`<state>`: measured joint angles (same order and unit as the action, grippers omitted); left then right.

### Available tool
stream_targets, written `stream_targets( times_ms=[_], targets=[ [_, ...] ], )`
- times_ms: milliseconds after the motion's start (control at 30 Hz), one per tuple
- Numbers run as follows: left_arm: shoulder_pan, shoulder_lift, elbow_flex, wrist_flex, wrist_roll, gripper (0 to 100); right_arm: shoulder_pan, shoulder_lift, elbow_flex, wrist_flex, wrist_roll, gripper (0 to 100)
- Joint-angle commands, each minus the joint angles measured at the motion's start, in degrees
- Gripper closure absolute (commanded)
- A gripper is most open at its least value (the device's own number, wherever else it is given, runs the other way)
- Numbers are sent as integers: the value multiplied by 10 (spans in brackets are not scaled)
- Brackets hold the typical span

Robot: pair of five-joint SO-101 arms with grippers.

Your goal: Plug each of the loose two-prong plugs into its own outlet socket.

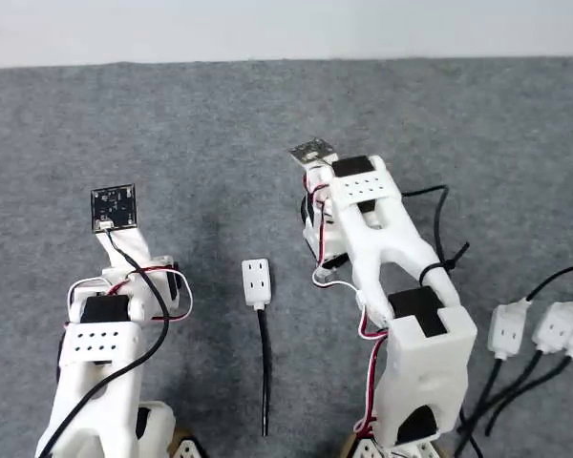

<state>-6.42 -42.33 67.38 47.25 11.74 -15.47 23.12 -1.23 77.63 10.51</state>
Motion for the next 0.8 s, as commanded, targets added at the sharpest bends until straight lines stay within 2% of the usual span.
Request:
stream_targets(
  times_ms=[0, 267, 400, 500, 600, 767],
  targets=[
    [-5, -2, -7, -13, -10, 900, 18, -28, 9, -22, 5, 989],
    [-5, -2, -7, -13, -10, 900, 75, 59, -29, -14, 40, 989],
    [-5, -3, -7, -13, -10, 900, 75, 35, -76, 31, 37, 989],
    [-5, -3, -7, -13, -10, 900, 78, -2, -106, 54, 4, 986],
    [-5, -3, -7, -13, -10, 900, 70, -42, -134, 78, -3, 983],
    [-5, -3, -7, -13, -10, 900, -2, -65, -151, 87, -3, 983]
  ],
)
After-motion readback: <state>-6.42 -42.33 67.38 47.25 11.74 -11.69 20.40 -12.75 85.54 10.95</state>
